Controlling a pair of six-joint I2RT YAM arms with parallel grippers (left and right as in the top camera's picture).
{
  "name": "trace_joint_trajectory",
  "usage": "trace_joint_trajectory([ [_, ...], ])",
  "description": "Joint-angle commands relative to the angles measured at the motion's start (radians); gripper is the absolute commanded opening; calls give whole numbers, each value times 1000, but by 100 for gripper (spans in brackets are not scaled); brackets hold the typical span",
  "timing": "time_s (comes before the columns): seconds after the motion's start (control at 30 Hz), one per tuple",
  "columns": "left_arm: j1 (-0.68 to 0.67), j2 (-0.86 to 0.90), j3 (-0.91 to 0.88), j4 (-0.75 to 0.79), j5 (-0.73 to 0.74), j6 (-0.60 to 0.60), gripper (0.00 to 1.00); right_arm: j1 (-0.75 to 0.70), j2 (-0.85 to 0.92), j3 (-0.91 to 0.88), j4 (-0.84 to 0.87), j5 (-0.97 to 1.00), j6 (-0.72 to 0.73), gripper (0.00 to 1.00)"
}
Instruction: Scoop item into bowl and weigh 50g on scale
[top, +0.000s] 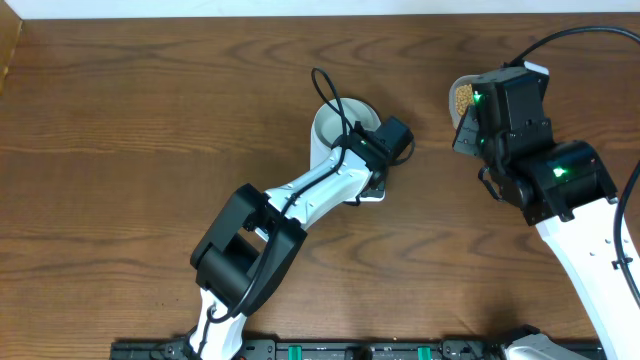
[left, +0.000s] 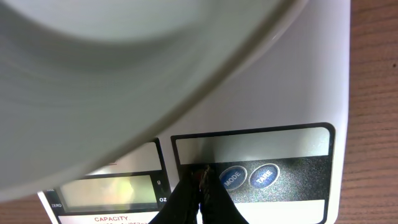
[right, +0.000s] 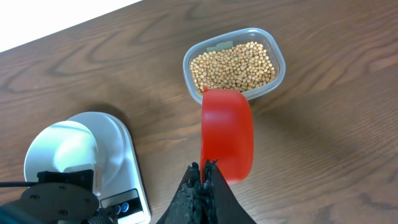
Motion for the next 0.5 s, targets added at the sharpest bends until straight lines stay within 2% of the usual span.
trace_joint_trajectory([
  [0.0,2,43,5,-11,-10,6,7,-11,1,17,0,16,-24,1],
  [0.47,29,54,1,-14,-2,2,7,-11,1,17,7,20,-31,1],
])
